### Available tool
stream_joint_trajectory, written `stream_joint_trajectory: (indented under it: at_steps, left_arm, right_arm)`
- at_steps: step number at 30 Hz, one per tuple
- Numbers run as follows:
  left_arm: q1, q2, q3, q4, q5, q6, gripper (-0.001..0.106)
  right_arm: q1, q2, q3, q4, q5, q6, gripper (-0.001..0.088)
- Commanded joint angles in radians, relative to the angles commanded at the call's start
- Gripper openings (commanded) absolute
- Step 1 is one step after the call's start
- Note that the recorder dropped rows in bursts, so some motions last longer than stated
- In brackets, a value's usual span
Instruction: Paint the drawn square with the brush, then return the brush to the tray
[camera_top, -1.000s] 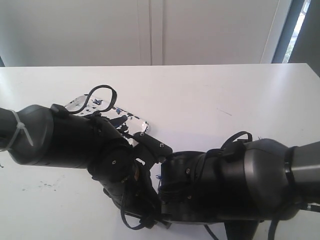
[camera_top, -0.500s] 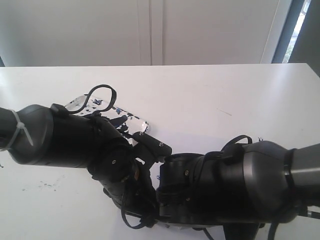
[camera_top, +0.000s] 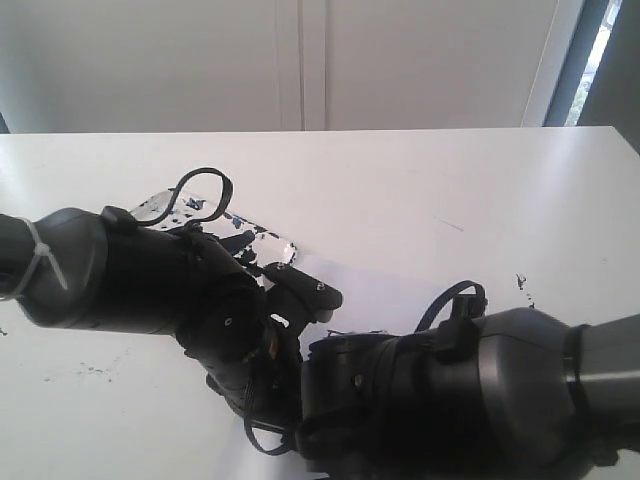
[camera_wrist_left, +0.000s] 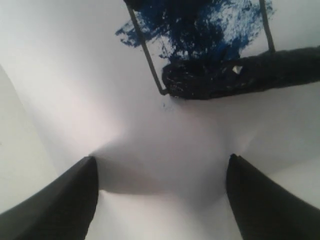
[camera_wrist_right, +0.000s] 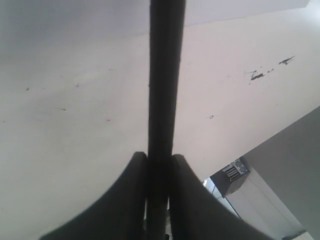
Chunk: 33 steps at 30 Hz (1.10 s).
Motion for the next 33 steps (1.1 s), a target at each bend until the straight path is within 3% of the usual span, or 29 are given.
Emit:
stream_joint_trajectory:
  at_steps: [5, 14, 22, 33]
  left_arm:
    - [0.0, 0.0, 0.0, 0.0, 0.009, 0.0, 0.075]
    - [0.0, 0.0, 0.0, 0.0, 0.023, 0.0, 0.075]
    - [0.0, 0.0, 0.0, 0.0, 0.025, 0.0, 0.075]
    - [0.095, 0.0, 0.0, -0.023, 0.066, 0.015, 0.075]
  right_arm:
    - [0.0, 0.0, 0.0, -0.044, 0.0, 0.014, 0.0]
    - [-0.057, 0.0, 0.0, -0.063, 0.0, 0.044, 0.0]
    - [-0.059, 0.0, 0.0, -0.077, 0.0, 0.063, 0.0]
    - [-0.059, 0.0, 0.0, -0.019, 0.0, 0.063, 0.0]
